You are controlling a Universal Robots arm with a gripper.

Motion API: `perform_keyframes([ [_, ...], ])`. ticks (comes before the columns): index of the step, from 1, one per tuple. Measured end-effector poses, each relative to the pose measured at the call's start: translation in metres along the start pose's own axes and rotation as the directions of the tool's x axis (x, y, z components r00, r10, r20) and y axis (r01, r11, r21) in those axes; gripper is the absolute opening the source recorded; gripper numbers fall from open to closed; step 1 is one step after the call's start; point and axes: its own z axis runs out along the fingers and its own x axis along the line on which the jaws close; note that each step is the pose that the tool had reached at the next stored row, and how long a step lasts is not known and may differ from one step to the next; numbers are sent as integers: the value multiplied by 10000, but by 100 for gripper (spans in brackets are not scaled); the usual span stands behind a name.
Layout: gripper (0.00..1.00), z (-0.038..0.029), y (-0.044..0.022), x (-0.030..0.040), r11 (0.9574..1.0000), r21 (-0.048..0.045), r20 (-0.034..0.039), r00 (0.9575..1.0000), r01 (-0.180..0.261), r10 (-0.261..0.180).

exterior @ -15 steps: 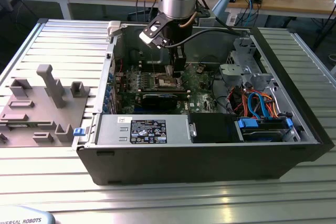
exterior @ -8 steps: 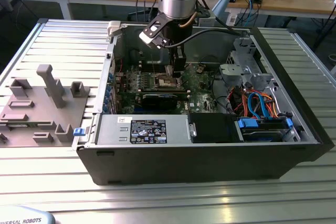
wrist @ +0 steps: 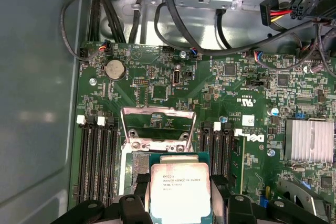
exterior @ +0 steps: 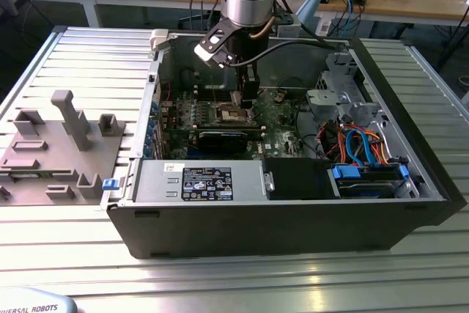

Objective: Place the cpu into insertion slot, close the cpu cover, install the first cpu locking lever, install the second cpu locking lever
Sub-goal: 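Place the cpu into insertion slot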

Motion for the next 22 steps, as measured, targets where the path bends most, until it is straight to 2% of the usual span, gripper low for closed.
perform_keyframes([
  [7,55,1,0,0,10000,1,3,10000,-52,52],
  [9,55,90,-19,3,10000,0,1,10000,-57,57],
  [22,55,90,-19,3,10000,0,-7,10000,-57,57],
])
